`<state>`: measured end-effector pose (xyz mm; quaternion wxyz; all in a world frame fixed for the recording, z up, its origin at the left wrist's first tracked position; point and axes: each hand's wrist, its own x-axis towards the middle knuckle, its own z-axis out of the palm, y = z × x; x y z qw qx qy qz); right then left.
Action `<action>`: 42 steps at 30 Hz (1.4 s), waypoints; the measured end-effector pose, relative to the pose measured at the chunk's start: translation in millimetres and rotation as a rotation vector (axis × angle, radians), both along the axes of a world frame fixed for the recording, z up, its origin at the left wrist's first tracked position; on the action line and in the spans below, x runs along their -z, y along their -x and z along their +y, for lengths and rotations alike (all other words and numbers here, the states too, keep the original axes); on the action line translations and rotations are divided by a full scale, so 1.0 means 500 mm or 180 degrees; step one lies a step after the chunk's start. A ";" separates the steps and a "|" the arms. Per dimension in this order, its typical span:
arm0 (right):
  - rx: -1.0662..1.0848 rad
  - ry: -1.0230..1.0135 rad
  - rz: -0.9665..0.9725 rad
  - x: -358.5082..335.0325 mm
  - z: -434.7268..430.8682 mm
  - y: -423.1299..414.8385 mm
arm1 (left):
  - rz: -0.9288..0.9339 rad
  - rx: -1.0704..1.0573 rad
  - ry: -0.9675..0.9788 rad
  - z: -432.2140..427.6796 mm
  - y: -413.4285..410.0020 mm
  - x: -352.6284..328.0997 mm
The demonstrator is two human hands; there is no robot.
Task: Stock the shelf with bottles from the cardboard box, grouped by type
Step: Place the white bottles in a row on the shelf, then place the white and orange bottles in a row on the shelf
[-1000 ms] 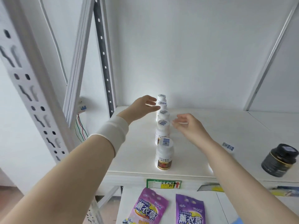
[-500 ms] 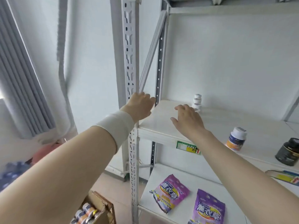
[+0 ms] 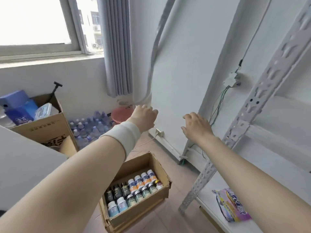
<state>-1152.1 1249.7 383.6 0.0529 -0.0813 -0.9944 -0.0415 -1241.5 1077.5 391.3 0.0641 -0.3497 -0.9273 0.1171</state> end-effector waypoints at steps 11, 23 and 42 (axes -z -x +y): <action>-0.0438 0.0162 -0.1559 0.387 -0.139 0.197 | -0.1769 -0.1022 -0.0043 -0.192 0.122 0.406; -0.0908 0.0510 -0.2997 0.798 -0.104 0.278 | -0.3313 -0.2027 -0.0237 -0.151 0.112 0.832; -0.1068 0.1123 -0.3210 1.143 -0.121 0.432 | -0.3841 -0.2435 -0.1006 -0.117 0.228 1.162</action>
